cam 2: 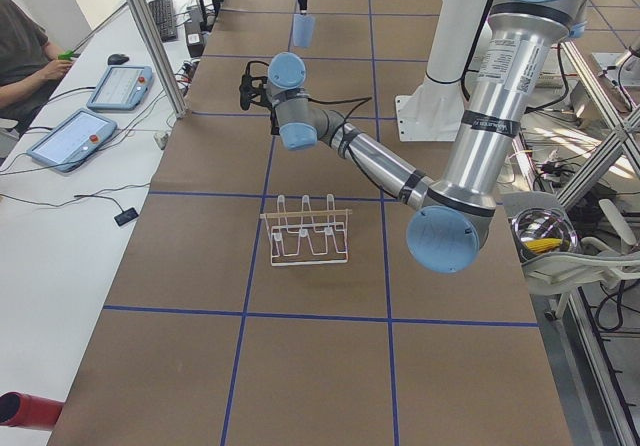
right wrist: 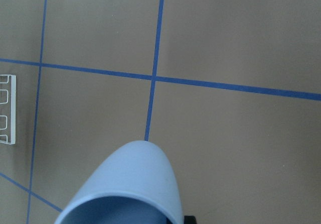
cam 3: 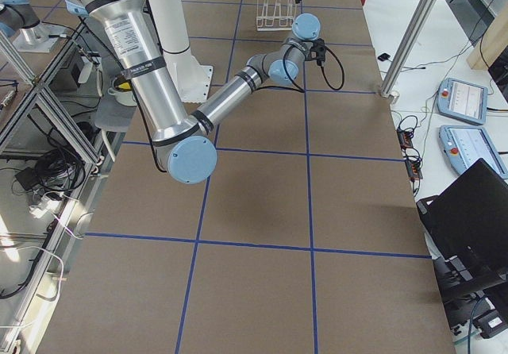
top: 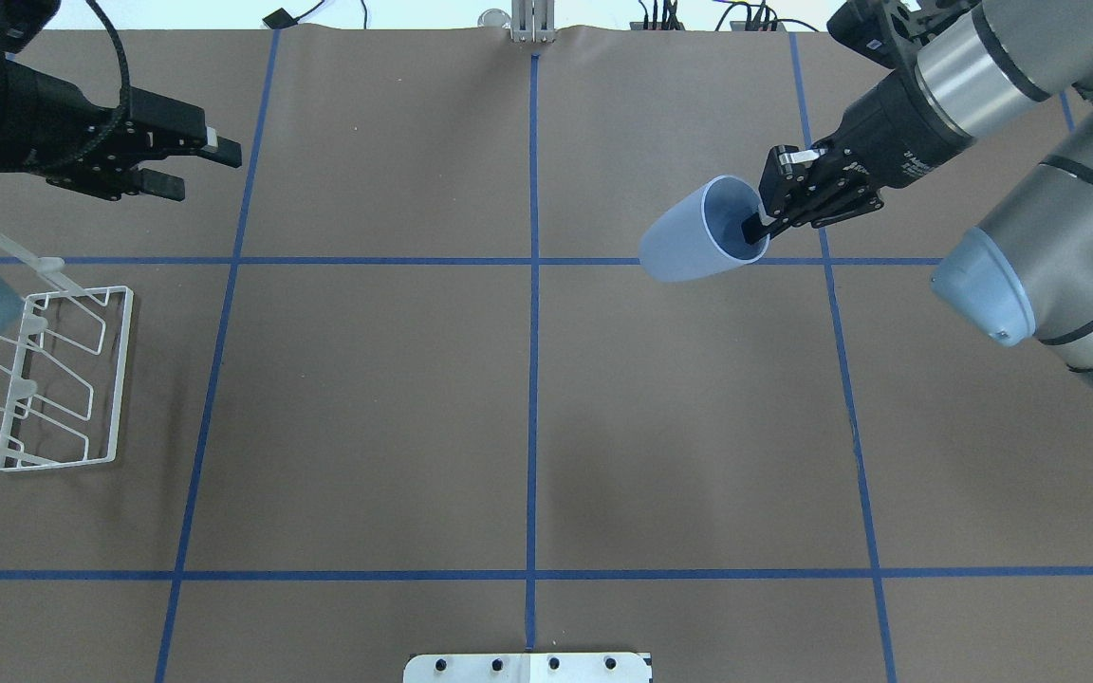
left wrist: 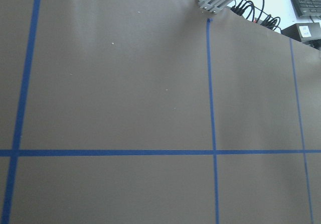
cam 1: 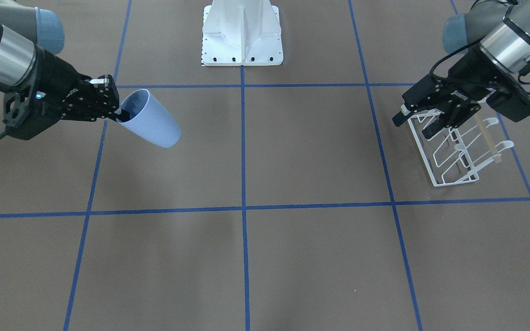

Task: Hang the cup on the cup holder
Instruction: 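Lift the cup with the right gripper and carry it toward the table center, then bring the cup toward the left gripper while the left arm reaches in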

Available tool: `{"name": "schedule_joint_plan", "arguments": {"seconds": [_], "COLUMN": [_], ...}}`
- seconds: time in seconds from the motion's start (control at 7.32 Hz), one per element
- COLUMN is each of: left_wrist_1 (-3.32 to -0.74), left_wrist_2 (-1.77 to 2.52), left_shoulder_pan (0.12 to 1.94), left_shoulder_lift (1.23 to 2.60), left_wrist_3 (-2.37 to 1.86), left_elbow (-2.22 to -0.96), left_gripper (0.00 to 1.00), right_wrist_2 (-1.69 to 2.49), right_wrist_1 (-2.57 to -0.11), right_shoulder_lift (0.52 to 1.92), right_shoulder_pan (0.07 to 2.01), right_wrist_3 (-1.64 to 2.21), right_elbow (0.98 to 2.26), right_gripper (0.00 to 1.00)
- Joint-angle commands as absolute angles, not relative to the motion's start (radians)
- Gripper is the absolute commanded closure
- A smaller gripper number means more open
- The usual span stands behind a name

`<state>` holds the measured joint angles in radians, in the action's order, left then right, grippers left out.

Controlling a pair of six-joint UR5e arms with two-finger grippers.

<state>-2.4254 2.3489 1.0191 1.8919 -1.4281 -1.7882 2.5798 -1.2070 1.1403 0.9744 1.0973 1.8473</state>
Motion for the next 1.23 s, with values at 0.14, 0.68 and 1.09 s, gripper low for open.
{"name": "schedule_joint_plan", "arguments": {"seconds": [0.14, 0.68, 1.09], "left_wrist_1": [-2.467, -2.69, -2.869], "left_wrist_2": [2.273, 2.068, 2.004], "left_shoulder_pan": [0.93, 0.759, 0.752], "left_shoulder_lift": [1.953, 1.971, 1.991], "left_wrist_3": [-1.615, -1.906, -2.094], "left_elbow": [-1.782, -1.769, -1.726], "left_gripper": [0.02, 0.01, 0.02], "right_wrist_2": [2.519, 2.424, 2.295], "right_wrist_1": [-1.018, -0.59, -0.24], "right_shoulder_lift": [1.14, 1.147, 1.137], "right_shoulder_pan": [0.918, 0.887, 0.816], "right_wrist_3": [1.404, 1.968, 2.244], "right_elbow": [1.844, 1.769, 1.691], "right_gripper": [1.0, 1.0, 1.0]}}
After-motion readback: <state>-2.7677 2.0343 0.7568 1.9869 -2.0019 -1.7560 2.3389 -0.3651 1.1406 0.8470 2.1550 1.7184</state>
